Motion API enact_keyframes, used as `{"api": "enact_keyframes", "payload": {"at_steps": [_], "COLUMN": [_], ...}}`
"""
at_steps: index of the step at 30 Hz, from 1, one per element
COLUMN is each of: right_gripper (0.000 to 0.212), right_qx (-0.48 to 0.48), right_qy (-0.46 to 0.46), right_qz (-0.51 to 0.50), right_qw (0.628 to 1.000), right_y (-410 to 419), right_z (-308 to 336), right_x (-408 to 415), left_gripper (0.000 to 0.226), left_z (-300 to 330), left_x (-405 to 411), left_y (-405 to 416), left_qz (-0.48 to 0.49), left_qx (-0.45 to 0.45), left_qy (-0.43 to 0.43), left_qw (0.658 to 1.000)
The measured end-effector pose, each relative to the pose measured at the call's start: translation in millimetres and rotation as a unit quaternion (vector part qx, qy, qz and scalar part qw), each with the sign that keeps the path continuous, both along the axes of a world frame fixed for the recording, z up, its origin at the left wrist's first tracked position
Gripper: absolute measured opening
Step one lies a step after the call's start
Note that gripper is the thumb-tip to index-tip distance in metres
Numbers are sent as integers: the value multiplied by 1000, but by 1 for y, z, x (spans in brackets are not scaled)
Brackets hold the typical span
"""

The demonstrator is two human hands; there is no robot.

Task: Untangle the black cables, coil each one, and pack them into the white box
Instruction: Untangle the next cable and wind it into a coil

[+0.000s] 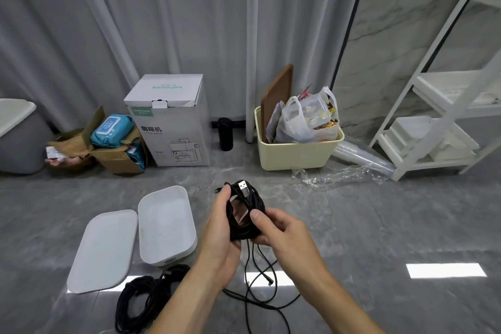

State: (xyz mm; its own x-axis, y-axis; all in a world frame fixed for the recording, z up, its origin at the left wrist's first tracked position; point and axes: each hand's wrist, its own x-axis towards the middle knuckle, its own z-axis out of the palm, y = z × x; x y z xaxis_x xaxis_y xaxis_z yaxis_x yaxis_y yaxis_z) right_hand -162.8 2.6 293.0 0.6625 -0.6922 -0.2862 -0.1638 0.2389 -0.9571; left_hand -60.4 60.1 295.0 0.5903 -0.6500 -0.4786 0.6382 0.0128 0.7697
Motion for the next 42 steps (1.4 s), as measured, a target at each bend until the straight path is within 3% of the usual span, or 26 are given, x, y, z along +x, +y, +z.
{"api": "enact_keyframes", "payload": {"at_steps": [6,10,14,16,19,23,29,34,42], "right_gripper": [19,15,15,17,24,14,26,20,28], "right_qx": [14,7,-43,-89,-186,-288,-332,-356,-348], "right_qy": [-18,-38,-16,0,22,42,3,-14,-69], "right_qz": [-19,-40,-38,-34,-21,-3,49,102,162], "right_qw": [1000,998,998,995,982,957,942,929,921], "right_y": [-5,-5,3,10,21,31,36,46,74], "right_z": [-2,-1,-2,-3,-2,13,55,84,119], "right_x": [3,6,8,8,7,7,4,9,42], "left_gripper": [37,36,75,85,79,80,67,72,75], "left_z": [-2,-4,-1,0,4,14,44,67,88], "left_x": [7,2,-5,-7,-10,-9,-5,3,47], "left_y": [-2,0,7,11,18,27,37,58,109], "left_qz": [-19,-34,-59,-75,-68,-40,-7,7,32], "left_qx": [42,76,95,92,77,38,-52,-96,-164], "left_qy": [-59,-146,-182,-181,-182,-182,-157,-140,-90], "left_qw": [997,986,977,976,978,982,986,985,982]}}
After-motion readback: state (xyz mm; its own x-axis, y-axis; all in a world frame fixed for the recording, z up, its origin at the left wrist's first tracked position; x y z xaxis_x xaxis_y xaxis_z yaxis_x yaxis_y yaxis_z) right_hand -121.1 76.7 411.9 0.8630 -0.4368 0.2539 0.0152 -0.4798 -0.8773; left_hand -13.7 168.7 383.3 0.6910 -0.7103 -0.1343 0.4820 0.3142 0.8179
